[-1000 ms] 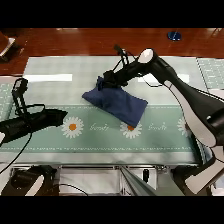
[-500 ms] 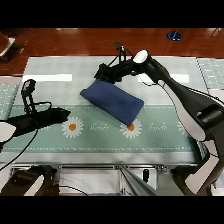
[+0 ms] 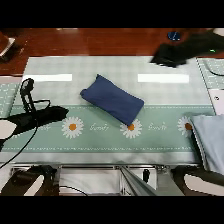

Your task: Fold the shirts.

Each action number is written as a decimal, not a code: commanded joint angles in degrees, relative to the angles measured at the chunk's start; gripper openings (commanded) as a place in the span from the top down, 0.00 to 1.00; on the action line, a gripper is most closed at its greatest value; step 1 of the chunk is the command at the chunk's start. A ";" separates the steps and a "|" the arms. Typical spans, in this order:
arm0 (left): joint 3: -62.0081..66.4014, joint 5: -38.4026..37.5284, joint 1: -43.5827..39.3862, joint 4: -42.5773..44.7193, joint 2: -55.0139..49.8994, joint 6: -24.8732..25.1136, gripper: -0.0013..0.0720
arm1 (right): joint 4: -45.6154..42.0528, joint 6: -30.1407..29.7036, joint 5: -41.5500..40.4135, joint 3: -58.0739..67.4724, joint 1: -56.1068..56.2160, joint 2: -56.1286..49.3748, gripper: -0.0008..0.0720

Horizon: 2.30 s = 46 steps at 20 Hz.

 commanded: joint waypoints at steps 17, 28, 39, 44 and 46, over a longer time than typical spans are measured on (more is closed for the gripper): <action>0.02 1.09 0.13 -0.57 -2.69 -1.88 0.96 | 38.36 -10.91 -26.27 -53.48 3.72 -3.21 0.42; 0.02 1.40 0.13 -0.59 -4.11 -1.92 0.96 | 38.71 -13.51 -20.65 -34.84 9.20 -17.38 0.85; 0.02 1.57 0.13 -0.57 -4.31 -1.88 0.96 | 27.58 -6.45 0.57 2.47 7.58 -15.47 0.95; 0.02 1.55 0.13 -0.57 -4.31 -1.01 0.96 | 16.06 2.16 13.31 14.99 -0.66 -12.28 0.95; 0.02 1.53 0.13 -0.59 -4.31 -1.03 0.96 | 11.34 4.59 17.68 16.28 -5.11 -8.81 0.95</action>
